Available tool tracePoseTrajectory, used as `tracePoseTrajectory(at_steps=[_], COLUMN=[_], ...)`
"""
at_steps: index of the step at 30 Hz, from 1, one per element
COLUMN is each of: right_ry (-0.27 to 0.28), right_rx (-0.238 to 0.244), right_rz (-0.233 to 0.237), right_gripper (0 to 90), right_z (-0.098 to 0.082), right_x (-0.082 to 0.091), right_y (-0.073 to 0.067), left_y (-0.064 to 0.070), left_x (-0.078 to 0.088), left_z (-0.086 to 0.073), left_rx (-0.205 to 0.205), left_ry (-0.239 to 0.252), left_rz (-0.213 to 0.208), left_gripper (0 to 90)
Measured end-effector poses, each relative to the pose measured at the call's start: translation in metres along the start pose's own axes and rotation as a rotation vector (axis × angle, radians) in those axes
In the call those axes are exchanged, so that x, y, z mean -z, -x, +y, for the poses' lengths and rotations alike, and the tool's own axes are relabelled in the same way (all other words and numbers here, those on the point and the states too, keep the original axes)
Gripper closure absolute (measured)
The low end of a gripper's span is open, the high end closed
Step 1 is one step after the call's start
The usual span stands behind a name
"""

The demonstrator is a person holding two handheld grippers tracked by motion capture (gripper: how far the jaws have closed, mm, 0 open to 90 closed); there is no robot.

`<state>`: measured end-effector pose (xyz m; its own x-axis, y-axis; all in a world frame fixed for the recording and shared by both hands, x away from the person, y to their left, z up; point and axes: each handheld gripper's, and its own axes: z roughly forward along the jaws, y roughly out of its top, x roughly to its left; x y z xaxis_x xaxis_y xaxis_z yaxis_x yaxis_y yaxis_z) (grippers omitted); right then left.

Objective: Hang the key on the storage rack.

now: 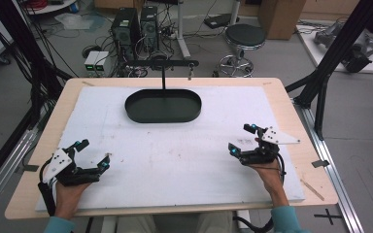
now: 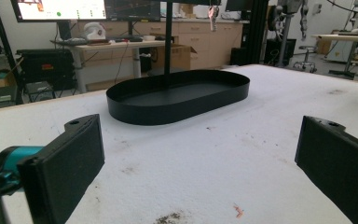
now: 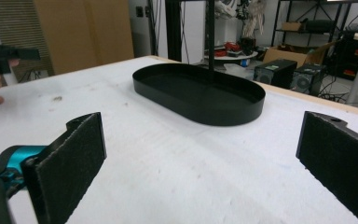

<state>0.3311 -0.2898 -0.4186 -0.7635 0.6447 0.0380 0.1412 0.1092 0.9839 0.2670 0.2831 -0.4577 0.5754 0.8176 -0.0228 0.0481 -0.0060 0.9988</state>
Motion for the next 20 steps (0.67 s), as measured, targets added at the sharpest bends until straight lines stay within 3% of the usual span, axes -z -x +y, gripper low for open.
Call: tracePoseTrajectory(at_steps=[2,6,9,20], right_ry=[-0.023,-0.002,0.026,0.042], right_rx=[0.001,-0.032,-0.027,0.025], right_rz=[0.001,-0.009,-0.011,-0.003], right_gripper=[0.5,0.6,0.6,0.6], right_z=[-0.008,-0.03,-0.031,-0.032], right_x=[0.002,0.01,0.012,0.014], right_y=[0.002,0.005,0.004,0.0], left_y=[0.0,0.0,0.001,0.001], left_x=[0.0,0.0,0.0,0.001], left_z=[0.0,0.0,0.0,0.0], left_rx=[-0.004,-0.001,-0.007,-0.008], left_ry=[0.003,0.003,0.003,0.007], left_rz=[-0.001,0.0,0.003,-0.001], left_gripper=[1.7,1.7,1.7,1.7])
